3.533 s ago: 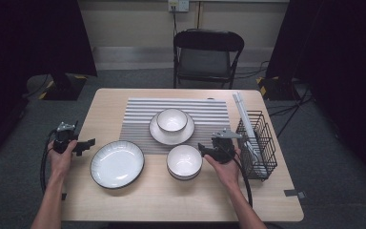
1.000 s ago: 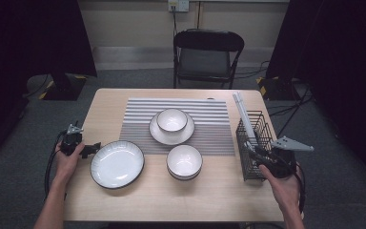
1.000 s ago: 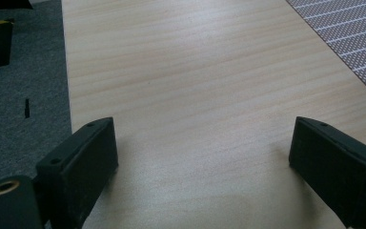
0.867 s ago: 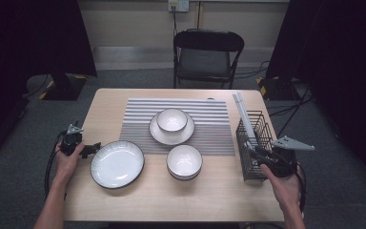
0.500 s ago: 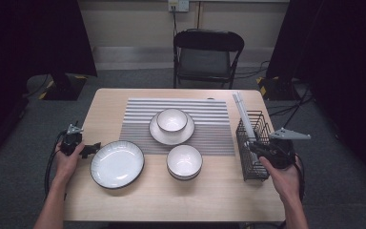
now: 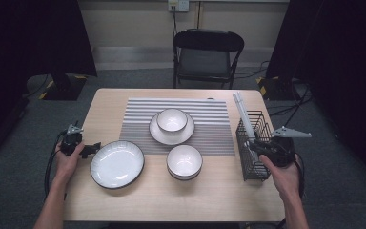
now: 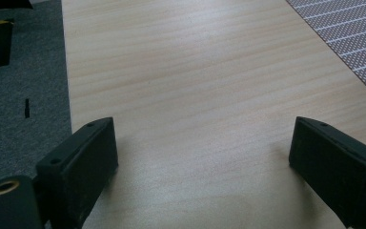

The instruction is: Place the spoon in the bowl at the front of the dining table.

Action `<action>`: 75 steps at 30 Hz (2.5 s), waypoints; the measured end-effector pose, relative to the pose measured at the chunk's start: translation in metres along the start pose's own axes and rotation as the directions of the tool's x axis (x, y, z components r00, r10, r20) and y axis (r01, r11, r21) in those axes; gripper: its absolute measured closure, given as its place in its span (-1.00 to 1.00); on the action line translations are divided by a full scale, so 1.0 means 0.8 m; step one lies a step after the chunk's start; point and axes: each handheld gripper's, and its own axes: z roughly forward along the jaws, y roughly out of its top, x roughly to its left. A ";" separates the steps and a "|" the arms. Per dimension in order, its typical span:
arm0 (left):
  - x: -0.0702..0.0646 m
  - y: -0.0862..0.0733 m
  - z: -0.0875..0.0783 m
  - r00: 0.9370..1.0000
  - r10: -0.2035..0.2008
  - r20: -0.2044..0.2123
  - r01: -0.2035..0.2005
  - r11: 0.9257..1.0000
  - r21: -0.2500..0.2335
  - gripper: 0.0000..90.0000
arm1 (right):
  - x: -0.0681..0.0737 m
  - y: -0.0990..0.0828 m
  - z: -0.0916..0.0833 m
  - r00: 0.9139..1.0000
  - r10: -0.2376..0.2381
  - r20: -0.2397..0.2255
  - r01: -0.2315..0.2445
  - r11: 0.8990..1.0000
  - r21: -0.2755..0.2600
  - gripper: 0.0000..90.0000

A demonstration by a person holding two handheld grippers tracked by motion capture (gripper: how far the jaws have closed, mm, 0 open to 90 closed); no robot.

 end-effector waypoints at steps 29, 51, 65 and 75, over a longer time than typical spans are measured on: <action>0.000 0.000 0.000 1.000 0.002 0.003 -0.002 1.000 0.000 -0.81 | -0.013 0.012 0.018 1.000 0.005 0.029 -0.008 0.994 0.105 0.62; 0.001 0.000 0.000 1.000 0.003 0.004 -0.003 1.000 0.000 -0.81 | -0.019 0.015 0.033 0.994 -0.038 0.102 0.019 0.983 0.185 0.66; 0.001 0.000 0.000 1.000 0.004 0.005 -0.004 1.000 0.000 -0.81 | -0.020 0.017 0.035 0.993 -0.067 0.102 0.046 0.979 0.197 0.85; 0.001 0.000 0.000 1.000 0.008 0.006 -0.008 1.000 0.001 -0.82 | -0.020 0.015 0.033 0.994 -0.078 0.073 0.063 0.981 0.185 0.89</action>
